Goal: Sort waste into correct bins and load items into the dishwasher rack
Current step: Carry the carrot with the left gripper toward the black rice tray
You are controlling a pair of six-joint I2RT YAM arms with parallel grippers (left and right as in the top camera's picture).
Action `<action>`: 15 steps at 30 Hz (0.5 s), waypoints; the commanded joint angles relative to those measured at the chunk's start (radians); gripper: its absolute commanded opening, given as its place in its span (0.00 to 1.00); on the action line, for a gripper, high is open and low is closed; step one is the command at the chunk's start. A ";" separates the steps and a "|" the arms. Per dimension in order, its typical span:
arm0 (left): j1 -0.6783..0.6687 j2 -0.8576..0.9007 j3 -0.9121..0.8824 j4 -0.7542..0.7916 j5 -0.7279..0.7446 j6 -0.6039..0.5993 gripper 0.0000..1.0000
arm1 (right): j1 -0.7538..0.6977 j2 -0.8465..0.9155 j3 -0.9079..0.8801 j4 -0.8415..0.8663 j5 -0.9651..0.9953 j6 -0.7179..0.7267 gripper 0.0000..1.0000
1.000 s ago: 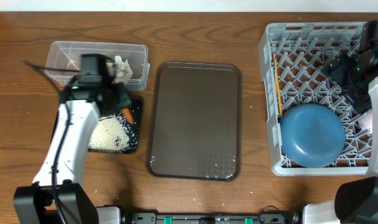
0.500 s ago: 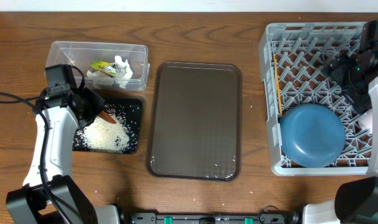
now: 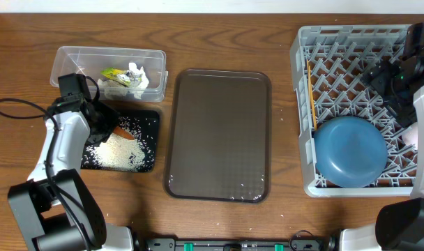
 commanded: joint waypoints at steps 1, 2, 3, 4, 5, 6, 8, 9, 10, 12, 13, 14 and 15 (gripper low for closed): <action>0.004 0.006 -0.013 0.005 -0.010 -0.011 0.29 | -0.003 -0.005 0.001 0.000 0.015 -0.010 0.99; 0.004 0.006 -0.013 0.005 -0.010 -0.011 0.29 | -0.003 -0.005 0.001 0.000 0.015 -0.010 0.99; 0.004 0.006 -0.013 0.005 -0.010 -0.011 0.29 | -0.003 -0.005 0.001 -0.001 0.015 -0.010 0.99; 0.004 0.006 -0.013 0.005 -0.010 -0.011 0.29 | -0.003 -0.005 0.001 -0.001 0.015 -0.010 0.99; 0.004 0.006 -0.013 0.005 -0.010 -0.011 0.29 | -0.003 -0.005 0.001 -0.001 0.015 -0.010 0.99; 0.004 0.006 -0.013 0.005 -0.010 -0.011 0.29 | -0.003 -0.005 0.001 -0.001 0.015 -0.010 0.99; 0.004 0.006 -0.013 0.005 -0.010 -0.011 0.30 | -0.003 -0.005 0.001 -0.001 0.015 -0.010 0.99; 0.004 0.006 -0.013 0.004 -0.010 -0.010 0.30 | -0.003 -0.005 0.001 0.000 0.015 -0.010 0.99; 0.004 0.006 -0.013 0.004 -0.010 -0.010 0.30 | -0.003 -0.005 0.001 -0.001 0.015 -0.010 0.99; 0.004 0.006 -0.013 0.004 -0.010 -0.006 0.30 | -0.003 -0.005 0.001 -0.001 0.015 -0.010 0.99; 0.004 0.006 -0.013 0.004 -0.010 -0.006 0.30 | -0.003 -0.005 0.001 -0.001 0.015 -0.010 0.99; 0.004 0.006 -0.013 0.003 -0.010 -0.006 0.31 | -0.003 -0.005 0.001 -0.001 0.015 -0.010 0.99; 0.004 0.006 -0.013 0.001 -0.010 -0.006 0.31 | -0.003 -0.005 0.001 -0.001 0.015 -0.010 0.99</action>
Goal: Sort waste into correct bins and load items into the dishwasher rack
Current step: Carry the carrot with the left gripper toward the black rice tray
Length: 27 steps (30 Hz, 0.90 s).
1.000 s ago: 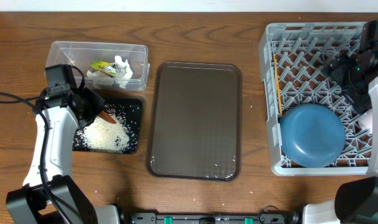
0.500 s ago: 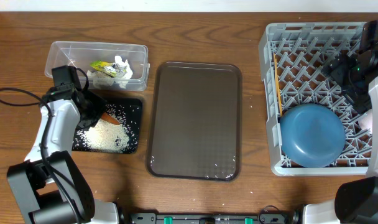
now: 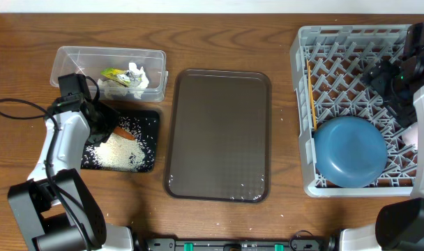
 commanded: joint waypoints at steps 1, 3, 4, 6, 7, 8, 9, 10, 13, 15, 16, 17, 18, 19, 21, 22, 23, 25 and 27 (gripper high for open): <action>0.004 0.006 -0.013 0.000 -0.010 0.003 0.30 | -0.003 -0.005 0.001 -0.001 0.014 -0.010 0.99; 0.004 0.006 -0.013 0.000 -0.010 0.003 0.31 | -0.003 -0.005 0.001 0.000 0.014 -0.010 0.99; 0.004 0.006 -0.013 0.000 -0.010 0.003 0.31 | -0.003 -0.005 0.001 -0.001 0.014 -0.010 0.99; 0.004 0.006 -0.013 -0.001 -0.010 0.003 0.31 | -0.003 -0.005 0.001 -0.001 0.014 -0.010 0.99; 0.004 0.006 -0.013 -0.002 -0.010 0.003 0.31 | -0.003 -0.005 0.001 -0.001 0.014 -0.010 0.99; 0.004 0.006 -0.013 -0.003 -0.010 0.003 0.31 | -0.003 -0.005 0.001 -0.001 0.014 -0.010 0.99; 0.004 0.006 -0.013 -0.004 -0.010 0.003 0.31 | -0.003 -0.005 0.001 -0.001 0.014 -0.010 0.99; 0.004 0.006 -0.013 -0.004 -0.010 0.010 0.31 | -0.003 -0.005 0.001 -0.001 0.014 -0.010 0.99; 0.004 0.006 -0.013 -0.004 -0.010 0.011 0.31 | -0.003 -0.005 0.001 -0.001 0.014 -0.010 0.99; 0.004 0.006 -0.013 -0.005 -0.010 0.011 0.31 | -0.003 -0.005 0.001 -0.001 0.014 -0.010 0.99; 0.004 0.006 -0.013 -0.007 -0.009 0.011 0.31 | -0.003 -0.005 0.001 -0.001 0.014 -0.010 0.99; 0.004 0.005 -0.013 -0.010 -0.005 0.011 0.31 | -0.003 -0.005 0.001 -0.001 0.014 -0.010 0.99; 0.004 0.004 -0.013 -0.012 -0.001 0.011 0.31 | -0.003 -0.005 0.001 -0.001 0.014 -0.010 0.99; 0.004 0.001 -0.013 -0.016 0.012 0.014 0.31 | -0.003 -0.005 0.001 -0.001 0.014 -0.010 0.99; 0.005 -0.013 -0.011 -0.025 0.070 0.040 0.31 | -0.003 -0.005 0.001 -0.001 0.014 -0.010 0.99; 0.005 -0.022 -0.009 -0.027 0.103 0.061 0.31 | -0.003 -0.005 0.001 -0.001 0.014 -0.010 0.99; 0.005 -0.034 -0.007 -0.031 0.128 0.073 0.31 | -0.003 -0.005 0.001 -0.001 0.014 -0.010 0.99; 0.005 -0.065 -0.007 -0.043 0.161 0.082 0.31 | -0.003 -0.005 0.001 -0.001 0.014 -0.010 0.99; 0.005 -0.102 -0.007 -0.066 0.160 0.082 0.32 | -0.003 -0.005 0.001 -0.001 0.014 -0.010 0.99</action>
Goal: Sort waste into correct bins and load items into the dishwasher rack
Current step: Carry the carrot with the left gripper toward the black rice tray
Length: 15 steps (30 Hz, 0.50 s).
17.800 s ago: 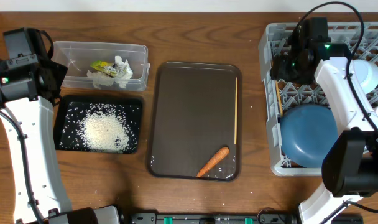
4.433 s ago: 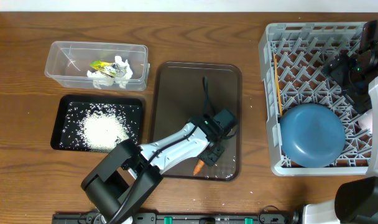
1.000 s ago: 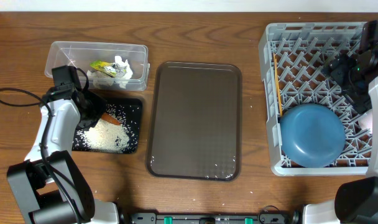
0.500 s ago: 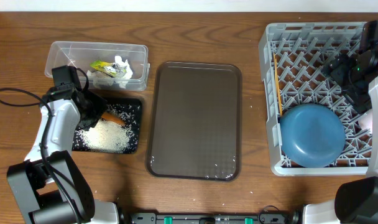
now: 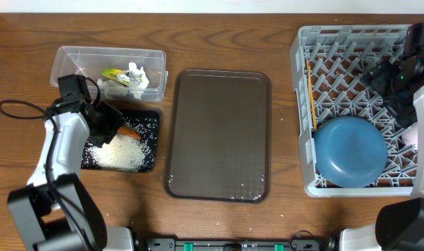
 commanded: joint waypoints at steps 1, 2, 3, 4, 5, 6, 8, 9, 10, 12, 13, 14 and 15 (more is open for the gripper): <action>0.005 -0.093 -0.007 -0.033 0.052 0.043 0.32 | -0.003 -0.005 0.001 -0.001 0.015 -0.010 0.99; 0.005 -0.115 -0.007 -0.047 0.052 0.056 0.35 | -0.003 -0.005 0.001 -0.001 0.015 -0.010 0.99; 0.005 -0.142 -0.007 -0.069 0.052 0.075 0.36 | -0.003 -0.005 0.001 -0.001 0.015 -0.010 0.99; 0.005 -0.169 -0.007 -0.095 0.051 0.101 0.37 | -0.003 -0.005 0.001 -0.001 0.015 -0.010 0.99; 0.005 -0.191 -0.007 -0.119 0.051 0.120 0.37 | -0.003 -0.005 0.001 -0.001 0.015 -0.010 0.99; 0.005 -0.213 -0.007 -0.144 0.051 0.135 0.38 | -0.003 -0.005 0.001 -0.001 0.015 -0.010 0.99; 0.005 -0.257 -0.007 -0.203 0.050 0.159 0.40 | -0.003 -0.005 0.001 -0.001 0.015 -0.010 0.99; 0.005 -0.273 -0.007 -0.227 0.050 0.161 0.41 | -0.003 -0.005 0.001 -0.001 0.015 -0.010 0.99; 0.005 -0.286 -0.007 -0.252 0.051 0.160 0.41 | -0.003 -0.005 0.001 -0.001 0.015 -0.010 0.99; 0.005 -0.308 -0.007 -0.307 0.051 0.160 0.41 | -0.003 -0.005 0.001 -0.001 0.015 -0.010 0.99; 0.005 -0.317 -0.008 -0.338 0.051 0.161 0.41 | -0.003 -0.005 0.001 -0.001 0.015 -0.010 0.99; 0.005 -0.324 -0.008 -0.370 0.052 0.161 0.41 | -0.003 -0.005 0.001 -0.001 0.015 -0.010 0.99; 0.005 -0.329 -0.010 -0.394 0.051 0.161 0.42 | -0.003 -0.005 0.001 -0.001 0.015 -0.010 0.99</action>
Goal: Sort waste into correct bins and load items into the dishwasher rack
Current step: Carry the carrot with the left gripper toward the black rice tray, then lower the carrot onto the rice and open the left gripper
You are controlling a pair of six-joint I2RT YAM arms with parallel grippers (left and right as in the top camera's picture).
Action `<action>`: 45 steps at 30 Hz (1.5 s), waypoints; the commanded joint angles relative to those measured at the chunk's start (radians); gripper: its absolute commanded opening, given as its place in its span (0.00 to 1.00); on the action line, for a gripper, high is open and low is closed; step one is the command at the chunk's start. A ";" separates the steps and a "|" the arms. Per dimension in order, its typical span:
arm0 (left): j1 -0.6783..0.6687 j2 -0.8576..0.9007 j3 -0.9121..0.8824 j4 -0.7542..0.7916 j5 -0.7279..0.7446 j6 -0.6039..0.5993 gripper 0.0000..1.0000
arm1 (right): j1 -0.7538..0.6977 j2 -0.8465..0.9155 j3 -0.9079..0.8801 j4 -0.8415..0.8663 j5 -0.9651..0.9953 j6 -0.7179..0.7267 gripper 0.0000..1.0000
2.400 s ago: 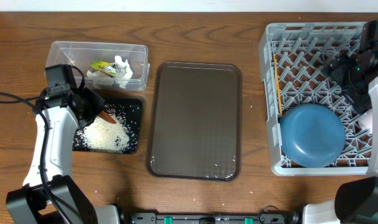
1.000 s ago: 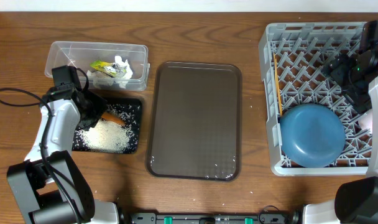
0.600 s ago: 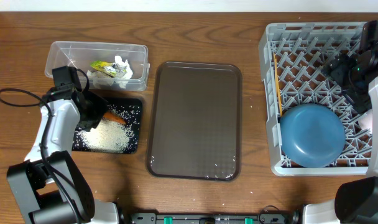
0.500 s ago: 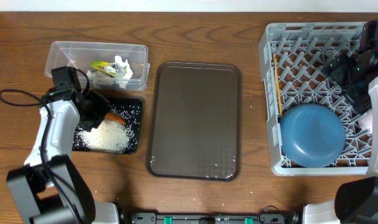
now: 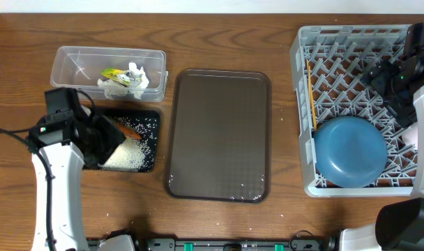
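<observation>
My left gripper (image 5: pixel 106 141) hangs over the left part of the black tray (image 5: pixel 152 120), which holds white rice (image 5: pixel 132 158) and an orange strip of food (image 5: pixel 129 130). Its dark fingers blend into the tray, so their state is unclear. Behind it, the clear bin (image 5: pixel 72 61) holds crumpled wrappers (image 5: pixel 125 77). My right gripper (image 5: pixel 374 74) is above the right side of the grey dishwasher rack (image 5: pixel 300 90); I cannot make out how its jaws stand. In the rack lie a blue bowl (image 5: pixel 349 151) and a yellow stick (image 5: pixel 312 94).
A brown serving tray (image 5: pixel 217 136) lies bare between the bins and the rack. A black cable (image 5: pixel 6 131) trails left of my left arm. A few rice grains are scattered on the wood at the front left.
My left arm has drawn back toward the front left, and its gripper now sits lower over the black tray's left side. The orange strip shows more fully. The right arm has not moved.
My left gripper stood at the black tray's upper left, over the orange strip and rice, for the first two moments. Then it shifted slightly and the strip lay further right. Now the arm is pulled back. The rack, bowl and right arm stayed put throughout.
</observation>
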 commanded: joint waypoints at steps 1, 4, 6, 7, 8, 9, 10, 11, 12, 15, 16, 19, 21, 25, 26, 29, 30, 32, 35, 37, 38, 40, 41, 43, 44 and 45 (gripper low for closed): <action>0.004 -0.024 -0.010 -0.070 0.006 0.031 0.42 | -0.003 -0.005 0.001 -0.001 0.014 -0.010 0.99; 0.004 -0.034 -0.010 -0.138 0.005 0.052 0.45 | -0.003 -0.005 0.001 -0.001 0.014 -0.010 0.99; 0.004 -0.034 -0.010 -0.179 0.006 0.050 0.67 | -0.003 -0.005 0.001 -0.001 0.014 -0.010 0.99; 0.004 -0.032 -0.010 -0.203 0.006 0.048 0.82 | -0.003 -0.005 0.001 -0.001 0.014 -0.010 0.99; 0.004 -0.032 -0.010 -0.222 0.006 0.047 0.87 | -0.003 -0.005 0.001 -0.001 0.014 -0.010 0.99; 0.004 -0.032 -0.010 -0.235 0.005 0.047 0.88 | -0.003 -0.005 0.001 -0.001 0.014 -0.010 0.99; 0.004 -0.032 -0.010 -0.233 0.005 0.047 0.89 | -0.003 -0.005 0.001 -0.001 0.014 -0.010 0.99; 0.004 -0.032 -0.010 -0.231 0.002 0.047 0.89 | -0.003 -0.005 0.001 -0.001 0.014 -0.010 0.99; 0.004 -0.032 -0.010 -0.231 0.002 0.047 0.90 | -0.003 -0.005 0.001 -0.001 0.014 -0.010 0.99; 0.004 -0.032 -0.010 -0.231 0.002 0.047 0.91 | -0.003 -0.005 0.001 -0.001 0.014 -0.010 0.99; 0.004 -0.032 -0.010 -0.231 0.002 0.047 0.92 | -0.003 -0.005 0.001 -0.001 0.014 -0.010 0.99; 0.004 -0.032 -0.010 -0.231 0.002 0.047 0.95 | -0.003 -0.005 0.001 -0.001 0.014 -0.010 0.99; 0.004 -0.032 -0.010 -0.231 0.002 0.047 0.96 | -0.003 -0.005 0.001 -0.001 0.014 -0.010 0.99; 0.004 -0.032 -0.010 -0.251 -0.009 0.057 0.96 | -0.003 -0.005 0.001 -0.001 0.014 -0.010 0.99; 0.004 -0.032 -0.010 -0.257 -0.018 0.058 0.96 | -0.003 -0.005 0.001 -0.001 0.014 -0.010 0.99; 0.000 -0.032 -0.014 -0.256 -0.020 0.064 0.97 | -0.003 -0.005 0.001 -0.001 0.014 -0.010 0.99; -0.005 -0.032 -0.018 -0.254 -0.020 0.072 0.97 | -0.003 -0.005 0.001 -0.001 0.014 -0.010 0.99; -0.016 -0.034 -0.023 -0.241 -0.020 0.114 0.97 | -0.003 -0.005 0.001 -0.001 0.014 -0.010 0.99; -0.056 -0.058 -0.058 -0.158 -0.019 0.202 0.97 | -0.003 -0.005 0.001 -0.001 0.014 -0.010 0.99; -0.092 -0.097 -0.113 -0.051 -0.002 0.262 0.97 | -0.003 -0.005 0.001 -0.001 0.014 -0.010 0.99; -0.110 -0.121 -0.148 0.012 0.018 0.302 0.97 | -0.003 -0.005 0.001 -0.001 0.014 -0.010 0.99; -0.153 -0.183 -0.249 0.181 0.078 0.410 0.97 | -0.003 -0.005 0.001 -0.001 0.014 -0.010 0.99; -0.168 -0.207 -0.290 0.245 0.099 0.447 0.97 | -0.003 -0.005 0.001 -0.001 0.014 -0.010 0.99; -0.210 -0.282 -0.422 0.435 0.145 0.525 0.97 | -0.003 -0.005 0.001 -0.001 0.014 -0.010 0.99; -0.222 -0.310 -0.474 0.507 0.146 0.530 0.97 | -0.003 -0.005 0.001 -0.001 0.014 -0.010 0.99; -0.232 -0.337 -0.526 0.573 0.146 0.529 0.97 | -0.003 -0.005 0.001 -0.001 0.014 -0.010 0.99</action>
